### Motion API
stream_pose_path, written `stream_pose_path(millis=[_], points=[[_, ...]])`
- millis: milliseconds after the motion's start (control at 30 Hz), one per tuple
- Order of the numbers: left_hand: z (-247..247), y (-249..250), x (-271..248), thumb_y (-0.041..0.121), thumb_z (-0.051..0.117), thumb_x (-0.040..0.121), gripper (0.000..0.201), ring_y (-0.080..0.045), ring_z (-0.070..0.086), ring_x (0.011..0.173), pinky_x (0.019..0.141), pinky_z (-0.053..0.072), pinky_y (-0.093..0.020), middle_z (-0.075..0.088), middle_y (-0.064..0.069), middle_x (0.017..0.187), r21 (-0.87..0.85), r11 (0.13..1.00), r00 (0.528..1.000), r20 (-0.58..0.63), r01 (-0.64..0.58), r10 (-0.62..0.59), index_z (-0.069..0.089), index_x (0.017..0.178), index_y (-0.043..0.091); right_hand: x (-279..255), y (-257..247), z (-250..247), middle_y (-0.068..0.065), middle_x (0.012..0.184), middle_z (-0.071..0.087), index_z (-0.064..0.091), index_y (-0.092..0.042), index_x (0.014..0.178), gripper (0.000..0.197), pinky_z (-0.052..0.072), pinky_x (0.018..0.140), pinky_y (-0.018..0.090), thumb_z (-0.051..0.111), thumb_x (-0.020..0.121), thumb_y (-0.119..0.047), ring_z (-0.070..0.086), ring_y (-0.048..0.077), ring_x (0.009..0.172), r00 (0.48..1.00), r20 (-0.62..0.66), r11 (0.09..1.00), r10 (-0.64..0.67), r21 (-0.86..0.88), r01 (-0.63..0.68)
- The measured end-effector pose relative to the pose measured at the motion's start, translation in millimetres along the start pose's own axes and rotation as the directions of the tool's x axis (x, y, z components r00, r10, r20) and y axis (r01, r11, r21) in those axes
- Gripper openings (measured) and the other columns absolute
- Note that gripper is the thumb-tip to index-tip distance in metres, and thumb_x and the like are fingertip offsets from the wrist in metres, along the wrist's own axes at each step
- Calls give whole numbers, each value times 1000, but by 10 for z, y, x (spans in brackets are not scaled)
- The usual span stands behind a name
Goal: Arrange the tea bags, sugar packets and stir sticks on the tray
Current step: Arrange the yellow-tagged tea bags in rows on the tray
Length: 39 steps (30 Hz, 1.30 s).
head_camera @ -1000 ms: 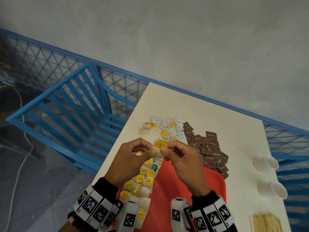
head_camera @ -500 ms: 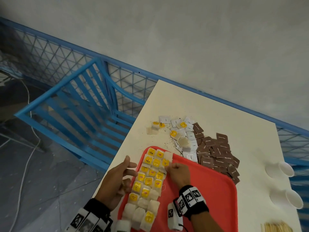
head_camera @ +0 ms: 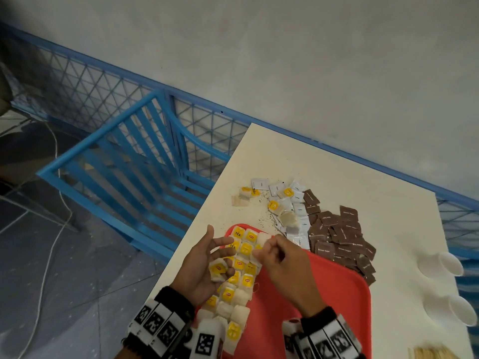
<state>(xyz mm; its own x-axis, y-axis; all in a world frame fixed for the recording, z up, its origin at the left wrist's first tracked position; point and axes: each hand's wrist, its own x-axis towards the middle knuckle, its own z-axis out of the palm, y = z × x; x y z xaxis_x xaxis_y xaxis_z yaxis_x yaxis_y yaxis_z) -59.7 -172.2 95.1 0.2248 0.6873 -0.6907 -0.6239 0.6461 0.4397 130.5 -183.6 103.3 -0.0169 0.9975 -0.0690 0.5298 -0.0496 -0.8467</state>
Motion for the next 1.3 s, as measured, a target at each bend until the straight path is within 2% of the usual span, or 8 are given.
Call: stream_pose_path(millis=[200,333,500,667,800,1000,1167,1300], points=[[185,-236,55,67,59,86,68,-24,54,71,53,47,-29,65,-13,90,87,995,985,161,48,-62,63,115,6,-316,-383,-140,-41,96,43,67,-40,101,19,34,78,11,72,82,-38,44,1,92,938,211,926,-274,-204,317],[422,-394,-106,66,60,86,71,-25,53,83,72,44,-38,63,-16,98,237,967,948,319,-94,14,61,120,4,-382,-300,-384,-24,83,51,64,-29,79,9,36,73,12,68,86,-31,50,4,81,945,123,924,-302,-208,322],[624,-430,-299,40,75,85,29,-19,57,82,75,45,-41,65,-16,90,609,542,792,577,-579,199,71,95,13,-430,-359,-1018,-14,68,59,60,-29,81,11,45,61,21,65,89,-23,58,7,67,949,158,910,-272,-279,307],[792,-497,-374,29,83,80,23,-3,65,90,78,47,-20,72,15,95,710,335,782,594,-620,188,70,99,30,-468,-431,-1397,-12,76,64,70,-29,91,5,45,66,19,67,92,-25,60,9,73,941,169,895,-293,-296,332],[944,-454,-484,53,74,74,37,-6,67,100,89,50,-36,73,12,102,671,234,709,640,-703,295,72,103,30,-482,-475,-1499,-9,77,67,68,-27,95,11,49,69,29,74,87,-23,61,12,74,945,214,911,-247,-280,302],[1052,-435,-541,43,74,81,27,-22,70,86,82,55,-41,75,-3,87,533,386,658,601,-753,453,75,87,16,-516,-417,-1422,-13,88,70,71,-26,101,16,45,68,12,75,86,-30,64,10,80,966,-42,965,-254,-82,250],[990,-371,-582,22,71,86,12,-10,63,76,76,50,-27,70,2,79,477,484,679,521,-734,517,72,84,9,-641,-267,-1182,-7,86,71,75,-23,85,15,51,71,27,73,86,-38,65,14,80,969,16,968,-246,61,244],[914,-323,-597,21,69,86,16,-23,68,85,82,55,-37,74,-14,90,473,526,706,513,-707,489,72,91,5,-567,-340,-1007,-8,91,74,75,-24,97,19,52,68,34,76,82,-36,69,13,80,984,-78,952,-162,252,176]])
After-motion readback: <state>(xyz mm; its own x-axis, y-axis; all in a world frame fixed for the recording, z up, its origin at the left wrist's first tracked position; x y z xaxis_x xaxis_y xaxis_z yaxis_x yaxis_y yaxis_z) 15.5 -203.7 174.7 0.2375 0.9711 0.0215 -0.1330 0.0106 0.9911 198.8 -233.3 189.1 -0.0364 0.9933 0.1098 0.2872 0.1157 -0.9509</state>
